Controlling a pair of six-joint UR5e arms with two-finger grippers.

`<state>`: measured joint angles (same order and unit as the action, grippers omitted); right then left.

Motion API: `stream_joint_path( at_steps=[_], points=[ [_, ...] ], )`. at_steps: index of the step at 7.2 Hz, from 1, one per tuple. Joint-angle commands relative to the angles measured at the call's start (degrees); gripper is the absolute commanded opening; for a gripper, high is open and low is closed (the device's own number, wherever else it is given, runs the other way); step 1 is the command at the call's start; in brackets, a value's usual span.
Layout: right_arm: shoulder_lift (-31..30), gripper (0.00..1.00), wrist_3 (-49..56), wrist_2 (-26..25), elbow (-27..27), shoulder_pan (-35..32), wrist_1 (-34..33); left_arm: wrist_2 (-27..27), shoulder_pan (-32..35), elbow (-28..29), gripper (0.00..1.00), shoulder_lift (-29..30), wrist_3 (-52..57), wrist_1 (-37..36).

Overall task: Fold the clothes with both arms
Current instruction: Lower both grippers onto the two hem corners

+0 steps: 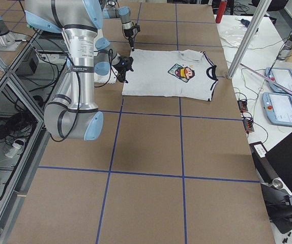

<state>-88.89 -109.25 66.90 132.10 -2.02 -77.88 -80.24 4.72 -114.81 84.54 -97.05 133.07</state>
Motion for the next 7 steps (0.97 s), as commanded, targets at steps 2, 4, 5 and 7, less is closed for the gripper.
stream_joint_path(
  at_steps=[2,4,5,7],
  points=[
    [-0.1,0.99,0.0,-0.2,-0.5,0.1,0.0,0.1,-0.1,0.0,0.00,0.3,-0.1,0.0],
    [-0.6,0.95,-0.3,-0.3,-0.7,0.3,-0.3,0.1,0.1,-1.8,0.00,0.6,-0.2,0.3],
    [-1.9,0.90,-5.2,-0.2,-0.8,0.5,-0.4,0.0,0.2,-3.0,0.00,1.3,-0.2,0.5],
    [-3.9,0.74,-13.1,0.0,-1.6,2.1,-0.5,0.1,0.9,-6.7,0.00,1.6,-3.6,0.6]
  ],
)
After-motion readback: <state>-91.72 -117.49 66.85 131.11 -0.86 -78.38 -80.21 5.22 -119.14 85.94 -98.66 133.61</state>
